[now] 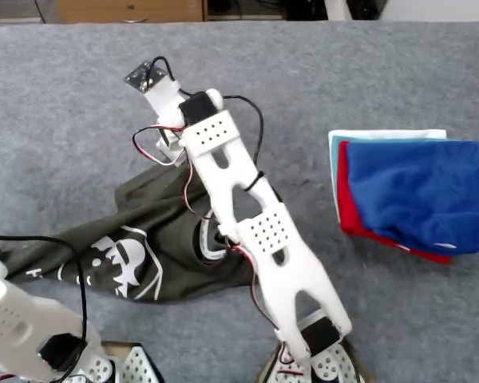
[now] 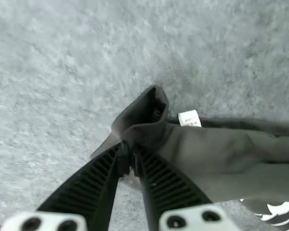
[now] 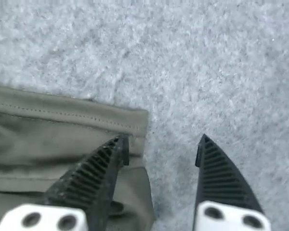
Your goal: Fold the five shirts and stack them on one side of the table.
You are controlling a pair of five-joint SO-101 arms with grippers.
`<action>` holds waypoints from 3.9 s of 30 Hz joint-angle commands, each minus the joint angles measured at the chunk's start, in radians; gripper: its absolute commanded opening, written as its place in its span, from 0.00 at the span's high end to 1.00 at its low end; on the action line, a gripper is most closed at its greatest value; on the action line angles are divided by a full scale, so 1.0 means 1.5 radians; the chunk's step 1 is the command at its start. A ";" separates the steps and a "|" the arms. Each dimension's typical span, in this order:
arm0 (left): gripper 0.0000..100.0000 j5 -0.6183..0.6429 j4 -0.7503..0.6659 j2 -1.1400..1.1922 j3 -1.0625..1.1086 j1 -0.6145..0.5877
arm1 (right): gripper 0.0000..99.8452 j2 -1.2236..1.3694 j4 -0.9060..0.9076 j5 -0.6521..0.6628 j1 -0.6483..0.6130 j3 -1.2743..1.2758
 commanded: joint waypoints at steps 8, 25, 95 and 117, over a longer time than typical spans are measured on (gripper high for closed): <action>0.98 0.015 0.000 -0.010 0.003 0.003 | 0.76 -0.009 -0.105 -0.035 0.001 0.092; 0.98 0.042 0.002 -0.012 0.002 0.001 | 0.76 -0.004 -0.064 -0.036 -0.032 0.101; 0.98 0.087 0.082 -0.065 -0.162 -0.006 | 1.00 -0.184 0.076 -0.019 0.026 -0.180; 0.98 0.288 0.109 -0.404 -0.161 0.017 | 1.00 -0.613 0.029 0.036 0.034 -0.170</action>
